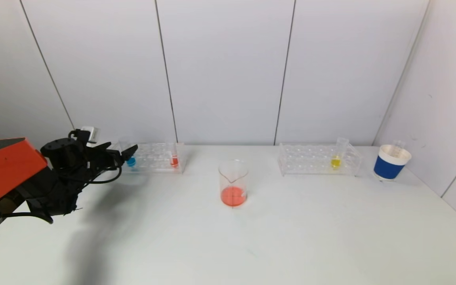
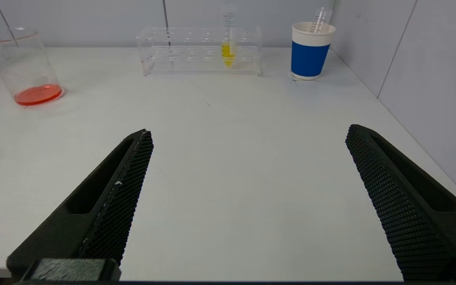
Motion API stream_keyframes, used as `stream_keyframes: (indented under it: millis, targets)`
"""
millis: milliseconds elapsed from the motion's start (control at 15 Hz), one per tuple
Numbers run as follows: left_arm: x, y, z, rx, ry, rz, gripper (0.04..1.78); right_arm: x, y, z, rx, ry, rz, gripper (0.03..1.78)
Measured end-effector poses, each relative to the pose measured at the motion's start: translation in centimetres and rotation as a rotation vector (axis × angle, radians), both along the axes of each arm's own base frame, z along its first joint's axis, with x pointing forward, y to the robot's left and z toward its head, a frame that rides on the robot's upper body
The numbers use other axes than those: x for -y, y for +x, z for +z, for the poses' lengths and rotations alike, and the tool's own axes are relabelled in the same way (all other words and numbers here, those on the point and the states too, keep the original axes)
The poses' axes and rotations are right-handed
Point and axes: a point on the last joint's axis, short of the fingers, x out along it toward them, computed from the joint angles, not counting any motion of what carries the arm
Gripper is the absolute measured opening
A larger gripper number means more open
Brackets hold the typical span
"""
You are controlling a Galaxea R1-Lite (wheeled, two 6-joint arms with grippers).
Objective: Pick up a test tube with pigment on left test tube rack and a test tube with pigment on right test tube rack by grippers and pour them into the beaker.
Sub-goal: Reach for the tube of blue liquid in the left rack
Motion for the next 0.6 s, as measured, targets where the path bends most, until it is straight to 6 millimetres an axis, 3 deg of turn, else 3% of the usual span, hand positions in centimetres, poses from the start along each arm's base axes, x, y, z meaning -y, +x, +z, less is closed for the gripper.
stream_keyframes:
  millis: [600]
  targets:
    - [0.07, 0.11, 0.53, 0.020, 0.003, -0.003, 1.76, 0.00, 0.00, 0.00, 0.000, 0.000, 0.000, 1.77]
